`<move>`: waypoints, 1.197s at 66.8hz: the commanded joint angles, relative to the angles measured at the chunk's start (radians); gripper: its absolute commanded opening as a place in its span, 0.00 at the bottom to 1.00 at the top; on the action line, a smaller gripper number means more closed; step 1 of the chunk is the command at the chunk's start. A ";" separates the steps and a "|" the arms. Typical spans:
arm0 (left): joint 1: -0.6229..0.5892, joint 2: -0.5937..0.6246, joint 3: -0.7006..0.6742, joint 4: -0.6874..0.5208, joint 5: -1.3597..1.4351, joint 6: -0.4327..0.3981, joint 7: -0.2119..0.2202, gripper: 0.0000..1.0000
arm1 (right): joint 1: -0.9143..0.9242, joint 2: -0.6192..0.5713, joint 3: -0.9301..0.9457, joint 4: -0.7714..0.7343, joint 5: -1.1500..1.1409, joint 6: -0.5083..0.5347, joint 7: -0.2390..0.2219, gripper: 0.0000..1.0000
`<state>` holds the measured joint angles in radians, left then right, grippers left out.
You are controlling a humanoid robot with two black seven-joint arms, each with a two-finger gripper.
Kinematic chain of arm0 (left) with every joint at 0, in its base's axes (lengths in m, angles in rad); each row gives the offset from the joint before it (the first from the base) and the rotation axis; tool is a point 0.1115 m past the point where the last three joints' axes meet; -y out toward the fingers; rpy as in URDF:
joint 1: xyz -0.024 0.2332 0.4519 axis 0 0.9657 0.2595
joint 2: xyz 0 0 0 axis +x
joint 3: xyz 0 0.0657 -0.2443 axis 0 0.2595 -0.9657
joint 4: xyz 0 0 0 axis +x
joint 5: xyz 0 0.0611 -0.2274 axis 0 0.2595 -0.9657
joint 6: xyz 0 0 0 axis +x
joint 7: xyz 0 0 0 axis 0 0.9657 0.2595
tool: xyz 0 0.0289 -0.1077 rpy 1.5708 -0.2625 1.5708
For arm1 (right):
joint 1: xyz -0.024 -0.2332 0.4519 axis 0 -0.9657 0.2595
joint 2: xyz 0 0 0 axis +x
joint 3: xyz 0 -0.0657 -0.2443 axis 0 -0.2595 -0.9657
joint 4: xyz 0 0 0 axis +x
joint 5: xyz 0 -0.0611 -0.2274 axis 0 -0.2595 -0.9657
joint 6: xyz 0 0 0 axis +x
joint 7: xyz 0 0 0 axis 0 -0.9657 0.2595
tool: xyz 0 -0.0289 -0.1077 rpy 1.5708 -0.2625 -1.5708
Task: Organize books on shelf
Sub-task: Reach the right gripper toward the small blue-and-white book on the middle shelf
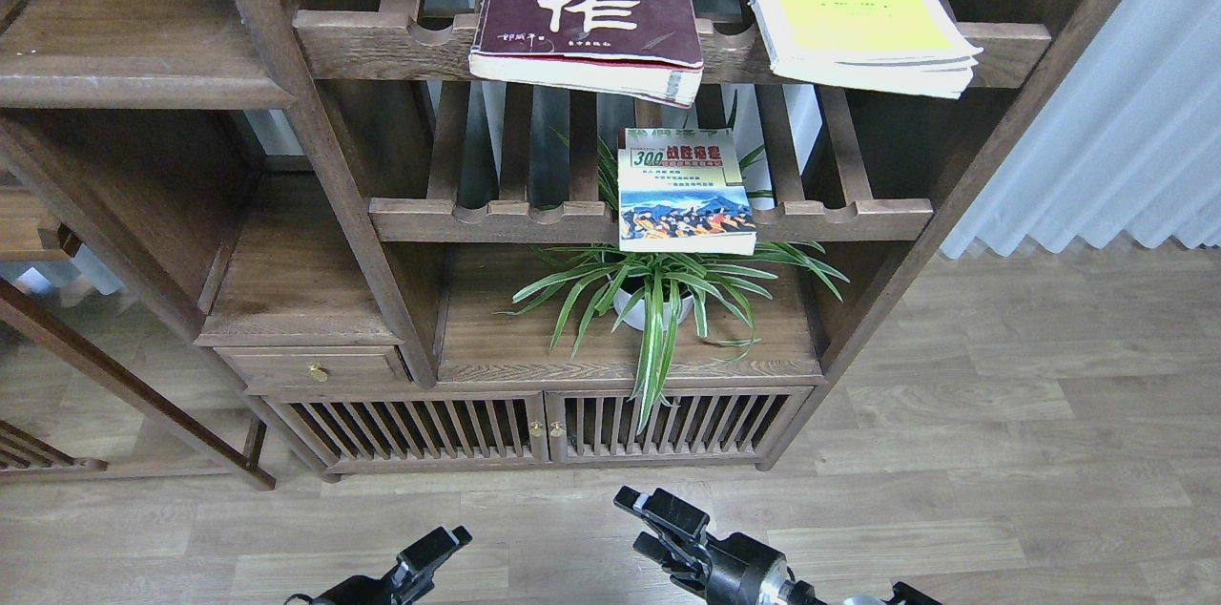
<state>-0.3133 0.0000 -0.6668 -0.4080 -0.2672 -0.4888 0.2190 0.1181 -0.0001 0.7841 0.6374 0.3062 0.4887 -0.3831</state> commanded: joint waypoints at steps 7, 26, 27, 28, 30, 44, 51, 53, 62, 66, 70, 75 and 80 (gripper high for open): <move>-0.010 0.000 0.001 0.001 0.002 0.000 -0.001 1.00 | 0.037 0.000 0.000 0.005 0.001 0.000 0.000 1.00; -0.004 0.000 -0.008 0.001 -0.001 0.000 -0.012 1.00 | 0.032 0.000 0.000 0.036 0.001 0.000 0.001 1.00; -0.003 0.000 -0.008 0.001 -0.001 0.000 -0.010 1.00 | 0.031 0.000 0.000 0.038 0.001 0.000 0.001 1.00; -0.001 0.000 -0.008 0.001 -0.001 0.000 -0.010 1.00 | 0.031 0.000 -0.002 0.039 0.001 0.000 0.003 1.00; 0.005 0.000 -0.008 0.001 -0.001 0.000 -0.012 1.00 | 0.031 0.000 0.000 0.045 0.001 0.000 0.003 1.00; 0.037 0.000 -0.007 0.009 0.000 0.000 -0.017 1.00 | 0.067 0.000 0.012 0.062 0.001 0.000 0.013 1.00; 0.060 0.000 -0.007 0.009 0.000 0.000 -0.015 1.00 | 0.098 0.000 0.040 0.064 0.002 0.000 0.015 1.00; 0.063 0.000 -0.007 0.009 0.000 0.000 -0.015 1.00 | 0.104 0.000 0.063 0.065 0.002 0.000 0.015 1.00; 0.086 0.000 -0.007 0.008 -0.001 0.000 -0.018 1.00 | 0.132 0.000 0.127 0.077 -0.001 0.000 0.015 1.00; 0.091 0.000 -0.007 0.008 -0.001 0.000 -0.018 1.00 | 0.144 0.000 0.141 0.085 0.001 0.000 0.013 1.00; 0.097 0.000 -0.007 0.006 -0.001 0.000 -0.018 1.00 | 0.150 0.000 0.167 0.096 0.002 0.000 0.012 1.00; 0.097 0.000 -0.007 0.003 -0.001 0.000 -0.018 1.00 | 0.149 0.000 0.225 0.128 0.004 0.000 0.007 1.00; 0.099 0.000 -0.007 0.006 -0.001 0.000 -0.018 1.00 | 0.137 0.000 0.290 0.189 0.004 0.000 0.003 1.00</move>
<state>-0.2168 0.0000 -0.6734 -0.4043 -0.2684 -0.4887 0.2008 0.2670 0.0001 1.0044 0.7653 0.3094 0.4888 -0.3745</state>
